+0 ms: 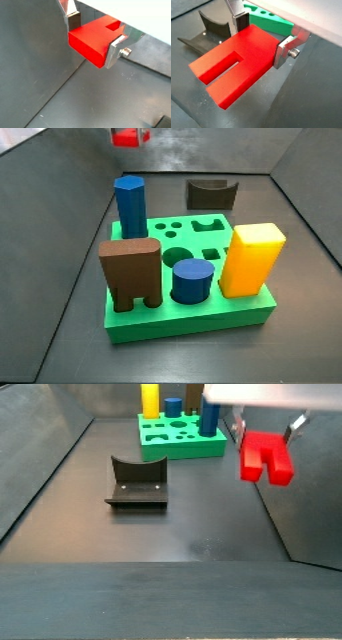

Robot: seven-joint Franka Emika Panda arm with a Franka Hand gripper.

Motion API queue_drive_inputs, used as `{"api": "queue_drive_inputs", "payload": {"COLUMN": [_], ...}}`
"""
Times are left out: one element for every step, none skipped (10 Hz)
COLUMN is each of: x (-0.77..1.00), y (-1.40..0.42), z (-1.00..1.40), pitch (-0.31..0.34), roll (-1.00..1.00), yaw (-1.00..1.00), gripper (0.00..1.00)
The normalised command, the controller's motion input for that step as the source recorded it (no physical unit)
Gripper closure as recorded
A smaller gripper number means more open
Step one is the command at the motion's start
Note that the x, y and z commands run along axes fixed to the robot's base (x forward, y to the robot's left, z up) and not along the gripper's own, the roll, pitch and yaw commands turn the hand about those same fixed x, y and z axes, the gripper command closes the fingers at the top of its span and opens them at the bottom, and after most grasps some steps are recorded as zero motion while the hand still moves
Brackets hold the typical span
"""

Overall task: Pick up the double-square object. Move up. Place the double-square object on the fixture. Regrasp the double-square object. Move to above the board. Insert the double-square object.
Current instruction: Place the double-square object on the fixture.

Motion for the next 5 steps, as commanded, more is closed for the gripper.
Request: {"api": "queue_drive_inputs", "payload": {"x": [-0.02, -0.01, -0.01, 1.0, 1.0], "y": [0.01, 0.01, 0.01, -0.25, -0.25], "z": [0.61, 0.43, 0.29, -0.12, -0.15], "pitch": [0.074, 0.076, 0.074, 0.125, 0.142], "roll": [0.1, 0.08, 0.07, 0.38, 0.38], "yaw": [0.02, 0.02, 0.02, 1.0, 0.94], "gripper": [1.0, 1.0, 1.0, 1.0, 1.0]}}
